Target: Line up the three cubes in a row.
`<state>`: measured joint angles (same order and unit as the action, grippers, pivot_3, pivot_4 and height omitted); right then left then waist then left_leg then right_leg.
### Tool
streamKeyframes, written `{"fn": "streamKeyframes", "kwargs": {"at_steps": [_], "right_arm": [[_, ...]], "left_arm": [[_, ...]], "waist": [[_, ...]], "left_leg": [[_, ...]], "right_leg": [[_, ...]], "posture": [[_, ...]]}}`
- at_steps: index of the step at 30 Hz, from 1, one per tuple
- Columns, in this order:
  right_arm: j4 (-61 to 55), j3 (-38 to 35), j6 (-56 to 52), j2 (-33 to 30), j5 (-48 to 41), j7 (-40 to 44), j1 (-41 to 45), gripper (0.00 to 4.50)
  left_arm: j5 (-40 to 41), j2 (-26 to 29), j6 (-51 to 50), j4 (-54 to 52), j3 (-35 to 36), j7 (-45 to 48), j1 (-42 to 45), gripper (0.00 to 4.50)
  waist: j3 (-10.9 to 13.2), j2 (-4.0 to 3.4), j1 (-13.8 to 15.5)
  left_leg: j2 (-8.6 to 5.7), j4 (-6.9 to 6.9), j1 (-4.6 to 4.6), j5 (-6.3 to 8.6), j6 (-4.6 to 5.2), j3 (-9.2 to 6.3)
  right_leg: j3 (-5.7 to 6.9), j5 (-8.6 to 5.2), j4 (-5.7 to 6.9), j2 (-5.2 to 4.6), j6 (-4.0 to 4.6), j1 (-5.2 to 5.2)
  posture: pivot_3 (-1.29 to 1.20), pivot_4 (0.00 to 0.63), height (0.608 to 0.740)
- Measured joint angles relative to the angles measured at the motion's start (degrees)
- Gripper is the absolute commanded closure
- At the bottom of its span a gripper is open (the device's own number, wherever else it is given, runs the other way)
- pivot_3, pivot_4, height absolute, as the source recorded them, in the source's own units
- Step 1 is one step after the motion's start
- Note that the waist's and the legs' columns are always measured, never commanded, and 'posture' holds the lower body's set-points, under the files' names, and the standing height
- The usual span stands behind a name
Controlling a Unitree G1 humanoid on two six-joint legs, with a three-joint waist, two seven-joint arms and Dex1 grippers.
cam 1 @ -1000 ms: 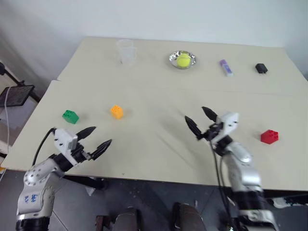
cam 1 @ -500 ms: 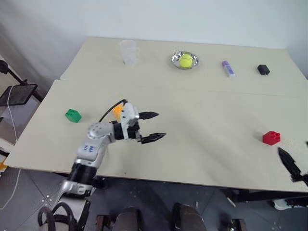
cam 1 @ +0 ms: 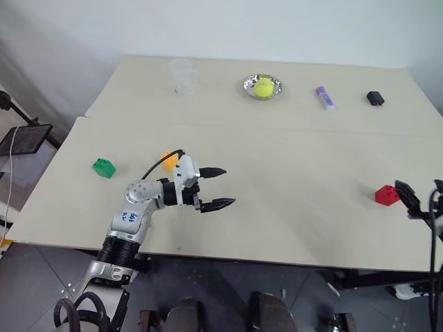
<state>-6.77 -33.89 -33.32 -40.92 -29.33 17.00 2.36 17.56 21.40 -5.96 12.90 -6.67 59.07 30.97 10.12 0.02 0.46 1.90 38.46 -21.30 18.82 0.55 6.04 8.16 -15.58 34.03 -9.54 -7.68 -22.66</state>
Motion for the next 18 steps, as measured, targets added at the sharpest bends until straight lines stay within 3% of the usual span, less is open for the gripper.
{"fn": "streamKeyframes", "kwargs": {"at_steps": [5,13,18], "right_arm": [[8.35,3.95,-1.07,1.25,5.1,-5.82,8.14,0.02],[12.78,4.8,-1.69,5.27,8.12,-10.59,9.87,0.02],[12.44,4.78,-2.38,7.19,7.96,-10.53,9.18,1.63]], "left_arm": [[-1.06,0.22,0.88,-0.22,-0.07,-0.16,-0.21,0.0],[-1.09,2.05,0.78,-0.85,1.42,-0.84,-0.2,0.0],[-1.05,3.32,-1.5,-1.18,1.46,-0.53,-0.21,0.0]], "waist": [[0.0,0.0,0.7],[0.0,0.0,0.64],[0.0,0.0,0.36]], "left_leg": [[-0.02,-0.03,-0.05,0.01,0.01,0.43],[-0.01,-0.06,-0.05,0.01,0.01,0.45],[0.0,-0.07,-0.04,0.01,0.01,0.45]], "right_leg": [[0.01,0.02,-0.03,0.0,-0.04,-0.04],[0.03,0.02,-0.04,0.0,-0.05,-0.04],[0.02,0.02,-0.02,0.01,-0.05,-0.04]], "posture": [[0.0,0.15,0.74],[0.0,0.15,0.74],[0.0,0.15,0.74]]}}
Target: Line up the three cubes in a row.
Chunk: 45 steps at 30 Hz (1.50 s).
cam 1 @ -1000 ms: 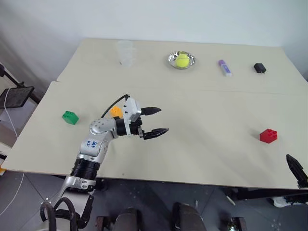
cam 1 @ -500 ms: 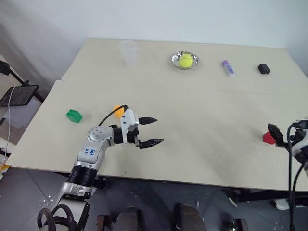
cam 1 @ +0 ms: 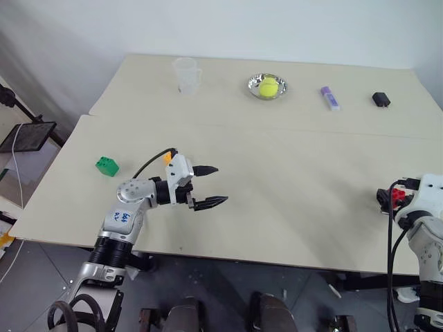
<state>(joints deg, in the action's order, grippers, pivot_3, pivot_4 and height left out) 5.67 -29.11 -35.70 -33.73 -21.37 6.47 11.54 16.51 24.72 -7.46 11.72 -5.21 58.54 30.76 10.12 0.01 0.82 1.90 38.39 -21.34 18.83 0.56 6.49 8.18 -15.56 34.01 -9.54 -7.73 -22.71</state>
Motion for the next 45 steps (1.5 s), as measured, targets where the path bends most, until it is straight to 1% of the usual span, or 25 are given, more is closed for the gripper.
{"fn": "streamKeyframes", "kwargs": {"at_steps": [4,5,7,9,11,12,13,15,17,18,19,20,22,25,29,31,33,35,38,40,42,44,45], "right_arm": [[-0.31,0.24,0.62,0.05,-0.19,3.41,-0.71,2.99],[-0.6,0.6,0.6,-0.27,-0.35,4.88,-0.7,2.97],[-1.09,3.28,0.23,-3.47,-1.21,11.17,-0.65,2.97],[-2.36,8.16,0.25,-9.59,-2.86,22.84,0.69,2.97],[-3.36,12.48,2.4,-13.43,-3.97,34.53,3.67,2.97],[-3.36,16.59,6.08,-15.12,-4.06,43.14,6.38,2.97],[-3.43,20.26,10.28,-15.7,-3.78,50.51,8.88,2.97],[-0.74,28.31,18.32,-15.38,-0.93,61.64,14.36,2.97],[3.91,33.85,22.04,-14.26,2.39,66.74,18.52,2.97],[8.66,37.24,23.61,-12.12,4.98,69.33,22.08,2.97],[10.91,38.95,24.6,-10.68,6.21,70.35,23.87,2.97],[15.57,41.53,26.46,-7.78,8.45,71.52,27.09,2.97],[21.05,44.28,29.55,-4.16,10.87,72.52,30.49,2.97],[29.32,45.44,35.16,-0.18,13.82,72.66,34.61,2.97],[35.27,45.33,40.44,0.97,15.85,72.84,37.14,2.97],[36.64,45.07,41.32,1.42,16.13,73.25,37.58,2.97],[37.48,44.68,42.01,1.78,16.12,73.61,37.76,2.25],[38.02,44.35,44.61,2.13,16.22,74.29,37.22,1.72],[38.45,42.55,47.96,1.91,15.82,74.32,36.33,0.76],[36.0,39.86,49.69,1.48,14.02,74.26,35.22,0.1],[31.83,36.62,49.05,0.8,10.2,74.91,32.93,0.04],[25.4,32.47,46.34,0.76,3.71,76.8,28.78,0.04],[22.07,30.9,44.46,0.76,0.43,77.71,26.49,0.04]], "left_arm": [[0.0,0.31,0.06,-0.01,0.25,-0.07,-0.01,0.0],[0.0,0.35,0.07,-0.04,0.27,-0.14,-0.01,0.0],[0.0,0.7,0.07,-0.43,0.52,-0.22,-0.33,0.0],[0.04,1.66,0.06,-1.31,1.41,-0.29,-1.42,0.0],[0.07,2.16,0.01,-1.99,2.08,-0.42,-2.04,0.0],[0.19,2.41,-0.09,-2.21,2.61,-0.7,-2.51,0.0],[0.27,2.43,-0.27,-2.33,2.99,-1.02,-2.83,0.0],[0.49,2.62,-0.72,-2.58,3.47,-1.38,-3.7,0.0],[0.64,2.95,-1.18,-2.95,3.73,-1.36,-4.72,0.0],[0.71,3.76,-1.71,-3.33,4.06,-1.33,-5.73,0.0],[0.75,4.15,-1.98,-3.61,4.27,-1.33,-6.29,0.0],[0.86,4.85,-2.46,-4.17,4.54,-1.34,-7.04,0.0],[1.22,5.11,-2.91,-5.13,4.91,-1.4,-7.33,0.0],[1.34,5.76,-3.37,-7.04,5.46,-1.6,-7.9,0.0],[1.34,5.93,-3.53,-7.32,6.15,-2.2,-8.99,0.0],[1.34,5.93,-3.54,-8.11,6.48,-2.64,-9.28,0.0],[1.55,6.07,-3.68,-9.08,6.81,-2.79,-9.83,0.0],[2.98,7.75,-4.76,-9.82,8.15,-2.45,-11.85,0.0],[5.37,9.18,-6.02,-9.99,13.12,-3.51,-14.05,0.0],[6.95,9.82,-6.3,-12.58,17.69,-5.51,-17.66,0.0],[8.16,9.82,-6.74,-15.34,21.47,-7.64,-22.69,0.0],[10.63,7.35,-6.71,-18.57,26.67,-10.01,-29.6,0.0],[11.95,5.13,-5.49,-19.93,29.53,-11.08,-32.83,0.0]], "waist": [[0.0,0.0,-0.15],[0.0,0.0,-0.24],[0.0,-0.01,-0.71],[0.01,-0.03,-1.16],[0.03,0.01,-1.77],[0.03,0.01,-2.27],[0.03,0.01,-2.46],[0.07,0.08,-2.55],[0.11,0.15,-2.45],[0.16,0.23,-2.42],[0.17,0.25,-2.39],[0.18,0.27,-2.45],[0.18,0.26,-2.28],[0.18,0.26,-2.13],[0.18,0.26,-2.34],[0.18,0.26,-2.44],[0.17,0.25,-2.45],[0.18,0.25,-2.52],[0.19,0.24,-2.62],[0.19,0.23,-2.7],[0.19,0.23,-2.57],[0.19,0.23,-2.48],[0.19,0.23,-2.4]], "left_leg": [[-0.01,0.0,0.0,0.0,0.0,0.02],[0.0,-0.01,0.01,0.0,0.0,0.03],[-0.01,-0.01,0.01,0.0,0.01,0.04],[0.01,-0.07,0.06,0.01,0.02,0.08],[0.07,-0.12,0.13,0.01,0.01,0.11],[0.09,-0.13,0.14,0.0,0.0,0.14],[0.1,-0.14,0.16,0.0,-0.02,0.13],[0.09,-0.13,0.15,0.0,-0.03,0.14],[0.07,-0.09,0.11,0.01,-0.02,0.15],[0.07,-0.04,0.09,0.01,-0.02,0.13],[0.07,-0.02,0.05,0.01,-0.02,0.1],[0.08,0.03,0.05,0.01,-0.02,0.11],[0.08,0.08,0.02,0.01,-0.02,0.06],[0.06,0.18,-0.07,0.01,-0.03,-0.06],[0.07,0.22,-0.08,0.01,-0.04,-0.09],[0.09,0.25,-0.07,0.02,-0.04,-0.1],[0.09,0.25,-0.05,0.03,-0.06,-0.1],[0.12,0.22,-0.04,0.04,-0.09,-0.11],[0.14,0.22,-0.04,0.04,-0.1,-0.11],[0.17,0.2,-0.02,0.07,-0.13,-0.15],[0.21,0.17,0.02,0.11,-0.16,-0.37],[0.26,0.13,0.06,0.19,-0.19,-0.59],[0.26,0.14,0.03,0.2,-0.19,-0.61]], "right_leg": [[-0.02,0.0,-0.01,0.0,0.0,0.0],[-0.02,0.0,-0.01,0.0,0.0,0.0],[-0.05,0.0,-0.01,0.0,0.0,-0.01],[-0.09,0.0,-0.03,0.0,0.0,-0.03],[-0.17,0.0,-0.01,0.08,0.0,-0.05],[-0.16,0.0,-0.01,0.09,0.0,-0.04],[-0.14,0.0,0.0,0.11,0.0,-0.04],[-0.13,0.0,0.0,0.11,-0.01,-0.04],[-0.14,0.02,-0.02,0.09,-0.04,-0.04],[-0.13,0.04,-0.02,0.09,-0.06,-0.04],[-0.11,0.04,0.0,0.09,-0.06,-0.05],[-0.1,0.04,0.01,0.09,-0.07,-0.05],[-0.07,0.04,0.05,0.08,-0.07,-0.05],[-0.01,0.06,0.07,0.06,-0.11,-0.05],[0.03,0.06,0.13,0.06,-0.11,-0.04],[0.03,0.06,0.19,0.06,-0.11,-0.04],[0.03,0.06,0.22,0.06,-0.11,-0.04],[0.03,0.06,0.25,0.07,-0.11,-0.05],[0.03,0.06,0.25,0.07,-0.11,-0.07],[0.01,0.06,0.24,0.07,-0.11,-0.07],[0.02,0.06,0.26,0.07,-0.11,-0.06],[0.03,0.06,0.26,0.08,-0.11,-0.05],[0.07,0.06,0.23,0.09,-0.11,-0.05]], "posture": [[0.0,0.15,0.74],[0.0,0.15,0.74],[0.0,0.15,0.74],[0.0,0.15,0.74],[0.0,0.15,0.74],[0.0,0.15,0.74],[0.0,0.15,0.74],[0.0,0.15,0.74],[0.0,0.15,0.74],[0.0,0.15,0.74],[0.0,0.15,0.74],[0.0,0.15,0.74],[0.0,0.15,0.74],[0.0,0.15,0.74],[0.0,0.15,0.74],[0.0,0.15,0.74],[0.0,0.15,0.74],[0.0,0.15,0.74],[0.0,0.15,0.74],[0.0,0.15,0.74],[0.0,0.15,0.74],[0.0,0.15,0.74],[0.0,0.15,0.74]]}}
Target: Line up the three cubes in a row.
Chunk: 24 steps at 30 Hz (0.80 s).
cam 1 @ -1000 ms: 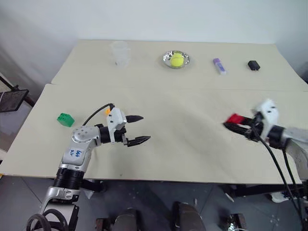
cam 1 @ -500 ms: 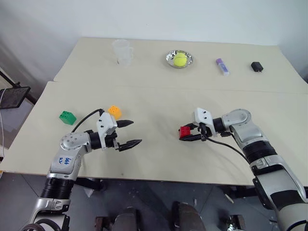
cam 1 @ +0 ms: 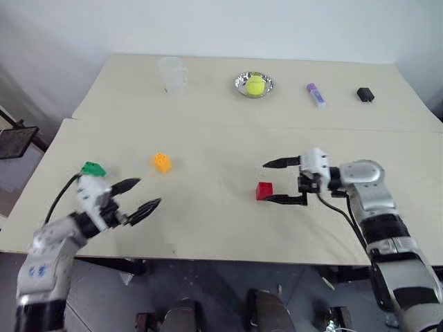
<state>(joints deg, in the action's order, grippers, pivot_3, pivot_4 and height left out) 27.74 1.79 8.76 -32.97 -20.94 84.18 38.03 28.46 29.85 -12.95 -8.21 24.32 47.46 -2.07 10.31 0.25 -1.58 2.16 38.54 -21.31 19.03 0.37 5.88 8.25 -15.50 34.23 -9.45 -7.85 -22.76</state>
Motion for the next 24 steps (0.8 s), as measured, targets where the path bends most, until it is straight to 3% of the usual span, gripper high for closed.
{"fn": "streamKeyframes", "kwargs": {"at_steps": [7,10,17,24], "right_arm": [[-16.23,-2.45,-5.82,1.77,-8.49,-1.42,-13.67,0.04],[-19.38,-2.4,-5.07,2.21,-8.81,-2.56,-18.41,0.04],[-21.33,-3.88,-0.23,1.67,-7.1,-4.5,-20.87,0.04],[-22.82,-4.14,-0.26,1.5,-6.04,-6.26,-21.86,0.04]], "left_arm": [[-0.23,-12.2,12.08,1.09,13.01,-12.38,-12.63,0.0],[-0.68,-13.99,14.81,5.41,17.07,-17.49,-14.51,0.0],[-0.43,-9.57,14.85,11.47,16.69,-19.66,-6.76,0.0],[-4.06,0.34,9.57,23.18,7.6,-19.36,11.33,0.0]], "waist": [[-0.01,0.0,0.27],[0.0,0.01,0.45],[-0.05,0.07,1.73],[-0.06,0.09,1.17]], "left_leg": [[0.33,0.44,0.05,0.26,0.16,0.0],[0.37,0.54,0.03,0.42,0.22,0.11],[0.4,0.56,0.05,0.48,0.2,0.19],[0.19,0.59,0.11,0.5,0.15,0.42]], "right_leg": [[0.0,-0.02,-0.03,-0.02,0.05,0.21],[0.0,-0.02,0.01,-0.02,0.05,0.17],[-0.01,-0.02,0.13,0.0,0.11,0.1],[0.04,-0.01,0.25,0.03,0.11,-0.01]], "posture": [[0.0,0.15,0.74],[0.0,0.15,0.74],[0.0,0.15,0.74],[0.0,0.15,0.74]]}}
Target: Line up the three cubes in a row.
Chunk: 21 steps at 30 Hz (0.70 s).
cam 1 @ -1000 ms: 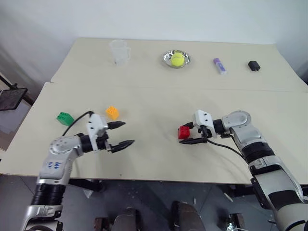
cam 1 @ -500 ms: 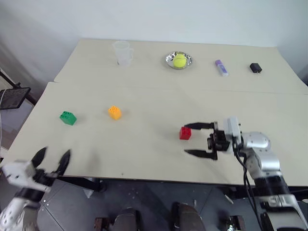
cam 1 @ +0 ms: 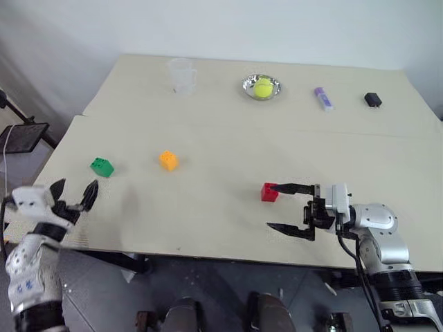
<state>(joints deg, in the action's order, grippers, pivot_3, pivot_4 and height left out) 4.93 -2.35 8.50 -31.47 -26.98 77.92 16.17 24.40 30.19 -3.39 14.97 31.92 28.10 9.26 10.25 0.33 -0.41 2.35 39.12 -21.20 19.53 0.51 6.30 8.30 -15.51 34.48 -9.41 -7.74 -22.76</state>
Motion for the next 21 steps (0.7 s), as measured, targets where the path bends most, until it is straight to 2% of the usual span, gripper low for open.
{"fn": "streamKeyframes", "kwargs": {"at_steps": [5,6,9,12,16,18,21], "right_arm": [[-1.39,0.34,-0.91,-0.2,0.51,-1.28,-0.99,0.04],[-2.05,0.51,-1.08,-0.17,0.52,-1.69,-1.21,0.0],[-3.34,0.8,-1.16,0.11,0.56,-2.74,-2.11,0.0],[-4.58,0.88,-1.21,0.21,0.61,-4.11,-3.33,0.0],[-5.47,0.77,-1.03,0.18,0.98,-5.62,-4.83,0.0],[-5.63,0.61,-1.06,0.11,1.14,-6.3,-6.01,0.0],[-7.58,-1.96,-1.58,-1.94,0.82,-7.72,-9.24,0.0]], "left_arm": [[-2.31,4.74,-2.79,10.76,-6.46,4.93,9.14,0.0],[-3.21,4.99,-2.43,12.84,-6.94,4.54,10.25,0.3],[-4.34,5.05,-1.64,15.8,-7.67,4.02,11.6,0.82],[-4.34,5.23,-1.85,15.79,-8.3,5.35,11.6,1.76],[-3.46,6.34,-1.62,13.29,-9.33,11.43,9.69,3.01],[0.06,6.48,-2.46,8.67,-9.51,17.5,7.68,3.02],[6.32,9.07,-9.54,-6.05,-14.12,28.59,4.0,3.02]], "waist": [[0.0,0.0,-0.81],[0.0,0.0,-1.06],[0.01,0.01,-1.23],[0.01,0.01,-1.14],[0.01,0.01,-1.14],[0.01,0.02,-1.04],[0.04,0.02,-0.44]], "left_leg": [[0.13,-0.07,-0.02,0.06,-0.07,0.46],[0.15,-0.08,-0.02,0.06,-0.08,0.46],[0.19,-0.08,-0.02,0.06,-0.09,0.47],[0.2,-0.06,-0.02,0.06,-0.09,0.48],[0.22,-0.06,-0.03,0.07,-0.1,0.49],[0.24,-0.05,-0.05,0.08,-0.12,0.48],[0.23,-0.03,-0.08,0.1,-0.12,0.46]], "right_leg": [[0.29,-0.01,0.0,0.07,0.0,-0.03],[0.3,-0.01,-0.01,0.09,0.0,-0.03],[0.3,-0.01,-0.03,0.12,0.0,-0.03],[0.29,-0.01,-0.03,0.13,0.0,-0.03],[0.29,-0.01,-0.02,0.13,0.01,-0.04],[0.29,-0.01,-0.04,0.13,0.02,-0.04],[0.27,-0.02,-0.06,0.11,0.02,-0.05]], "posture": [[0.0,0.15,0.74],[0.0,0.15,0.74],[0.0,0.15,0.74],[0.0,0.15,0.74],[0.0,0.15,0.74],[0.0,0.15,0.74],[0.0,0.15,0.74]]}}
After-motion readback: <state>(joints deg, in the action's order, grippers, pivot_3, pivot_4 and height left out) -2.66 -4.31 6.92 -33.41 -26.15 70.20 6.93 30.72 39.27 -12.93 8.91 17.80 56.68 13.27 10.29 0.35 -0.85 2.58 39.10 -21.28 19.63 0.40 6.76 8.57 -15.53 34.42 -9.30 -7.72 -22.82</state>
